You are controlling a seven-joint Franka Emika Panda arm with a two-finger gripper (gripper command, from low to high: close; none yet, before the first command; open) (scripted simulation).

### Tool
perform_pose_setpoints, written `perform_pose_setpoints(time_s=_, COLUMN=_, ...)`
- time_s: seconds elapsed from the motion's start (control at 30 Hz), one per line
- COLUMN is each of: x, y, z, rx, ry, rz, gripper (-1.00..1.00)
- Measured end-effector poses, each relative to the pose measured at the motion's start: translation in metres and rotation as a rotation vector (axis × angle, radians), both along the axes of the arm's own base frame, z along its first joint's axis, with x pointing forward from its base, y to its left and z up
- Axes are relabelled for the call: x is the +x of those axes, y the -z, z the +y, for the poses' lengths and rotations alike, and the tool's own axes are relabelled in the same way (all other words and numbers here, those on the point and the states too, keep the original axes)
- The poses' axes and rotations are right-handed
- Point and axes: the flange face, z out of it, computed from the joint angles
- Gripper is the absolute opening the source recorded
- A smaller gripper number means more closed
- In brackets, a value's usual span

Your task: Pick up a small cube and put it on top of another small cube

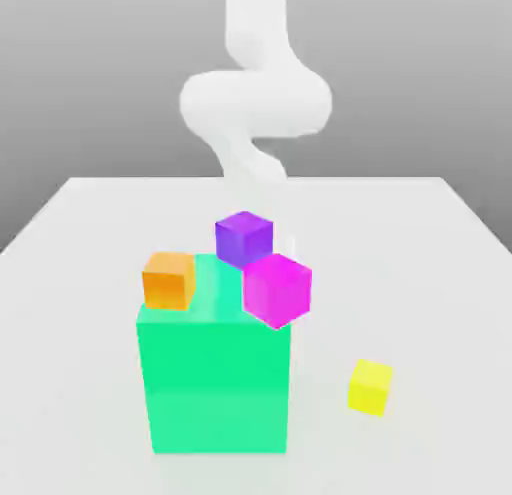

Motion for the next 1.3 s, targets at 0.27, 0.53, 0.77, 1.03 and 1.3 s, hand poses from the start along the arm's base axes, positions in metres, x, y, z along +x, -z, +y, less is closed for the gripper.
perform_pose_setpoints(time_s=0.27, x=0.058, y=0.192, z=0.072, rx=-0.152, ry=-0.384, rz=0.261, gripper=0.0)
perform_pose_setpoints(time_s=0.53, x=0.02, y=0.373, z=0.131, rx=-0.315, ry=-0.768, rz=0.491, gripper=0.0)
perform_pose_setpoints(time_s=0.77, x=-0.032, y=0.486, z=0.145, rx=-0.42, ry=-1.001, rz=0.622, gripper=0.0)
perform_pose_setpoints(time_s=1.03, x=-0.035, y=0.531, z=0.145, rx=-0.42, ry=-1.005, rz=0.626, gripper=-1.0)
perform_pose_setpoints(time_s=1.3, x=-0.034, y=0.497, z=0.145, rx=-0.422, ry=-1.005, rz=0.626, gripper=-1.0)
